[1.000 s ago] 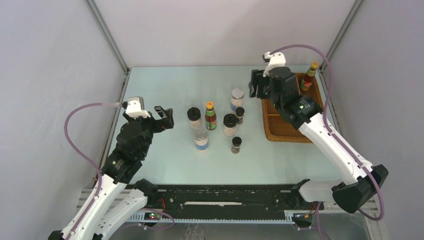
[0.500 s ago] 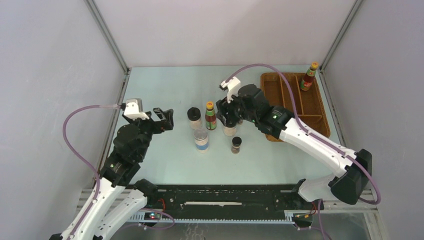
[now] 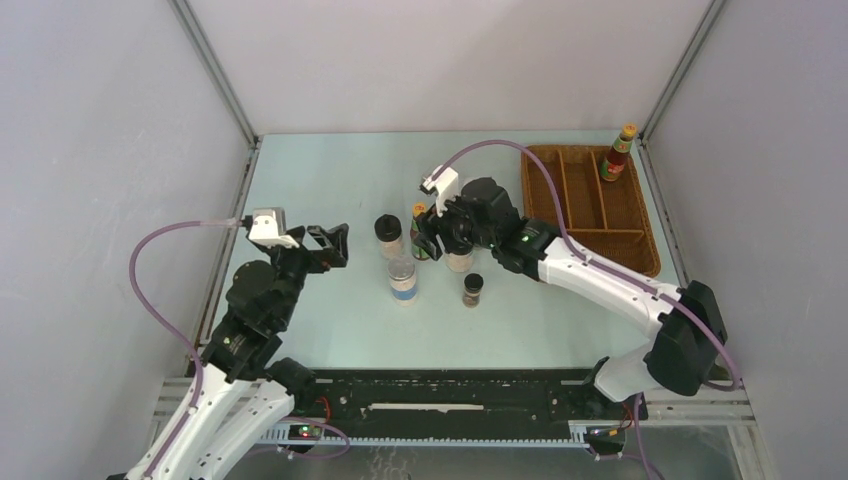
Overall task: Organize the condiment bottles
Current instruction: Pick up the bottle from the center of the board.
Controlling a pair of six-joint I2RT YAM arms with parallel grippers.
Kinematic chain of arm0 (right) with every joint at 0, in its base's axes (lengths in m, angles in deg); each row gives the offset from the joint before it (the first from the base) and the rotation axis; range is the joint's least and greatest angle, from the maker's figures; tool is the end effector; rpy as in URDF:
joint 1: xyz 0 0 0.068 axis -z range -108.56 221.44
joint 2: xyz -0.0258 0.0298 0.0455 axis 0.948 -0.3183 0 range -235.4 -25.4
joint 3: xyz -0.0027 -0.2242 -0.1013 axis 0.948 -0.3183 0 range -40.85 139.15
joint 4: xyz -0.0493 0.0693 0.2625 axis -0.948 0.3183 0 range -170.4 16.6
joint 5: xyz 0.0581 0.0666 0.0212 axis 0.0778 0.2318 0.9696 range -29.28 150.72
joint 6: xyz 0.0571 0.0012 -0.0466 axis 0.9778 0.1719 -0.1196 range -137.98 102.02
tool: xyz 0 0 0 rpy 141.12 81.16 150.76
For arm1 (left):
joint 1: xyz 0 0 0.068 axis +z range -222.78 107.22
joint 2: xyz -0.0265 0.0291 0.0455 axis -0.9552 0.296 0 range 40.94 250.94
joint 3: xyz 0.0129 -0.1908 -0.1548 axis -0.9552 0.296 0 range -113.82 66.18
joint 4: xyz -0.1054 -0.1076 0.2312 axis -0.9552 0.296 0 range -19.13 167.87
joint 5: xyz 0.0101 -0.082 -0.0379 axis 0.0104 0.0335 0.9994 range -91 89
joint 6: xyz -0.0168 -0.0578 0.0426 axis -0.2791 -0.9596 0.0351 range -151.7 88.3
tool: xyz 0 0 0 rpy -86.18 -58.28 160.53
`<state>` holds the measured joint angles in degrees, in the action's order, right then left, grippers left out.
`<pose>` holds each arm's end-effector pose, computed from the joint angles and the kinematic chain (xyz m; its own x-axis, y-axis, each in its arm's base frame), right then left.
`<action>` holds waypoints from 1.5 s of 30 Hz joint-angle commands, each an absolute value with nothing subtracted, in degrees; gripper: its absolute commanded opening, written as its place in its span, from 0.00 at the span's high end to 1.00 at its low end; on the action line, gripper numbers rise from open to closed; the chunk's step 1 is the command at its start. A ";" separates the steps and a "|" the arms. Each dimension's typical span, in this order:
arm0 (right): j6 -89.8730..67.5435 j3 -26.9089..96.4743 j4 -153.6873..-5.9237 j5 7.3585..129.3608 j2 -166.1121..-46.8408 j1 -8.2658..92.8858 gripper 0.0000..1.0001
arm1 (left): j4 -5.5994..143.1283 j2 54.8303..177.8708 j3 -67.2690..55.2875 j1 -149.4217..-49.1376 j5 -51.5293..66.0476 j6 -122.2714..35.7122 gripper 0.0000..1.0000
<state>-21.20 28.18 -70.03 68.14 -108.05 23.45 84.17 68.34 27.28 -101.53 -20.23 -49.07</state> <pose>0.2487 0.2880 0.2899 -0.2259 -0.3341 -0.9151 -0.8298 0.5581 0.0011 0.1725 -0.0714 0.3288 -0.0757 -0.2800 -0.9570 0.1496 0.9457 -0.2885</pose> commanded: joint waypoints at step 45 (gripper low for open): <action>-20.93 28.24 -91.32 71.34 -122.39 30.78 0.28 | 76.39 68.40 31.02 -101.77 -14.12 -45.33 0.00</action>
<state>-21.53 28.14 -87.73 70.19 -121.64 30.23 78.66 68.32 29.75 -101.53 -15.26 -46.64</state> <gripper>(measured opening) 0.719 0.996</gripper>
